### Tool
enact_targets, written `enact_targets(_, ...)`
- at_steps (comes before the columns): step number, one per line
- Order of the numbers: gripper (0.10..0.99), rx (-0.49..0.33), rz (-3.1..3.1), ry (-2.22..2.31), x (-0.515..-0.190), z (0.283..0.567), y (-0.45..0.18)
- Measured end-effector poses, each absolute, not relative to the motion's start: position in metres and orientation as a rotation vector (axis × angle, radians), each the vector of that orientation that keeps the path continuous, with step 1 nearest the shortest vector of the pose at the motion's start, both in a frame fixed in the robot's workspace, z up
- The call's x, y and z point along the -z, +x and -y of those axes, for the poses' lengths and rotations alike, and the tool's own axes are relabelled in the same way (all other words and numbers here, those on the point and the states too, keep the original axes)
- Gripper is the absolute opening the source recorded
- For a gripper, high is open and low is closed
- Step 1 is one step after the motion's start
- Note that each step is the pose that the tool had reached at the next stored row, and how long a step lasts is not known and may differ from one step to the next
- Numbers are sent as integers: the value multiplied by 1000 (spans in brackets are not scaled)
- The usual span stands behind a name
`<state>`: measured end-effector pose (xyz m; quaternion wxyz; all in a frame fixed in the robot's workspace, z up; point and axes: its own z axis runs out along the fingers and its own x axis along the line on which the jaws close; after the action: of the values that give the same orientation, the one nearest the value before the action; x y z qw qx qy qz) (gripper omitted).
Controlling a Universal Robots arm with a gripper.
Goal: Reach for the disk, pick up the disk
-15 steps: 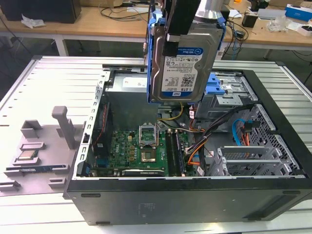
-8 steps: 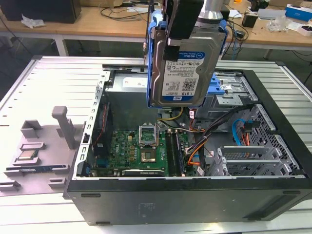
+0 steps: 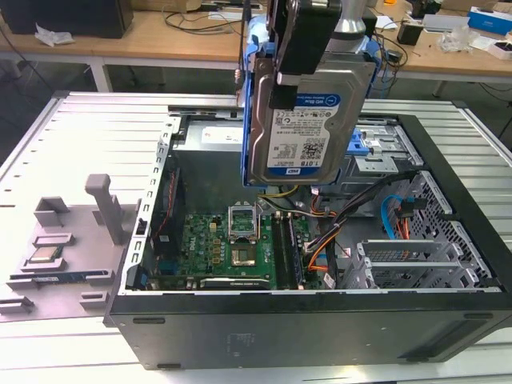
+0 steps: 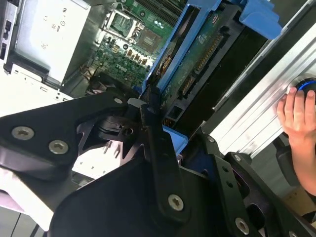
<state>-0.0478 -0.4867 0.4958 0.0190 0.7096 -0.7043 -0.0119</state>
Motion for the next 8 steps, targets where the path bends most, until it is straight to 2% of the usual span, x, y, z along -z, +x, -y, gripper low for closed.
enact_targets(8, 365, 37, 2186, 2203, -495, 500, -48)
